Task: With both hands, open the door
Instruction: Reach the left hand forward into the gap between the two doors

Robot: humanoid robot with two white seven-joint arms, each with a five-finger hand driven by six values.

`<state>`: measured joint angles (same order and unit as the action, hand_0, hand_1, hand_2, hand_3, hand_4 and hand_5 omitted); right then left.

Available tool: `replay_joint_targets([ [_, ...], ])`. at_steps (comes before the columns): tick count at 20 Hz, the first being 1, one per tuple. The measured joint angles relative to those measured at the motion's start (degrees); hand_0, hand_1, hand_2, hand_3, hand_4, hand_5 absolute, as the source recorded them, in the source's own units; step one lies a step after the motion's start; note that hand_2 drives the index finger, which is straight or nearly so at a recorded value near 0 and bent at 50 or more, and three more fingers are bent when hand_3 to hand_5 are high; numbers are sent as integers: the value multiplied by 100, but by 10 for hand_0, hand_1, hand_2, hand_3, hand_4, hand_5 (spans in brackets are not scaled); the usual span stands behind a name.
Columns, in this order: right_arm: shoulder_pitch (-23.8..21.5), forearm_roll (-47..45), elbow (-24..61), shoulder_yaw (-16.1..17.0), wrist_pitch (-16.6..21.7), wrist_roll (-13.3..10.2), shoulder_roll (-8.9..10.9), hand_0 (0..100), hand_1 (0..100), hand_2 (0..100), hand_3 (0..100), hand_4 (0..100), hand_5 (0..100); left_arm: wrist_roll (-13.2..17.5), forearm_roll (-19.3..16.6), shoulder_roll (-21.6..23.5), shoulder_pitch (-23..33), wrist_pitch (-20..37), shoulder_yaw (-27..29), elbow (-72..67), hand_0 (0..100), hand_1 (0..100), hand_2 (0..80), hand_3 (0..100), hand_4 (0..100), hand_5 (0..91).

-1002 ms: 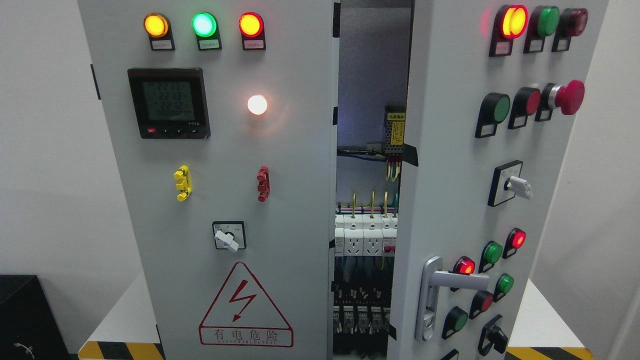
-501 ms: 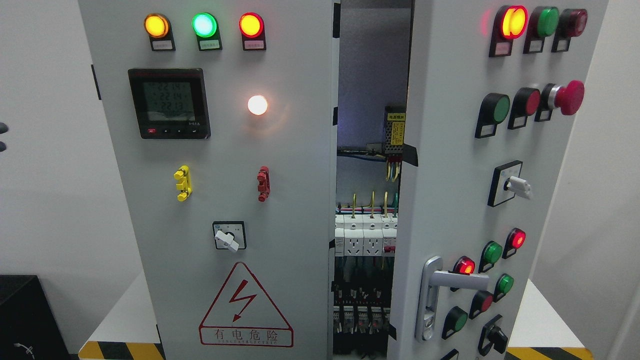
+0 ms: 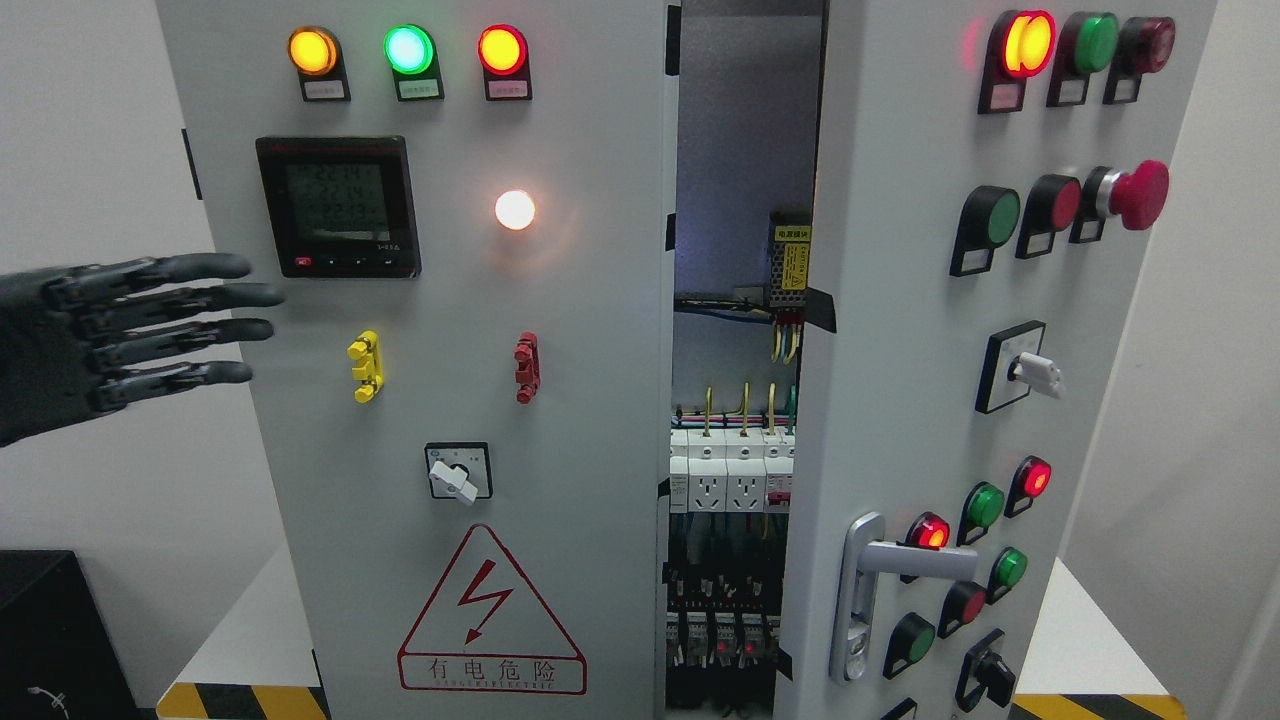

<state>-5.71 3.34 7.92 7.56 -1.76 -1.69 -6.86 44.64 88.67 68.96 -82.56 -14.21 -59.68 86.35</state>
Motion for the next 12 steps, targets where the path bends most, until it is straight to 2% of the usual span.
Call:
replay_joint_targets([
  [4,0,0,2,0,-1,0,0,0,0,0,0,0,0,-646,122,-660,-62,8,-131,213,0,0,0,0,0,0],
  [12,0,0,1,0,-1,0,0,0,0,0,0,0,0,-1369,180,-2059,-45,-50,128,401,0,0,0,0,0,0],
])
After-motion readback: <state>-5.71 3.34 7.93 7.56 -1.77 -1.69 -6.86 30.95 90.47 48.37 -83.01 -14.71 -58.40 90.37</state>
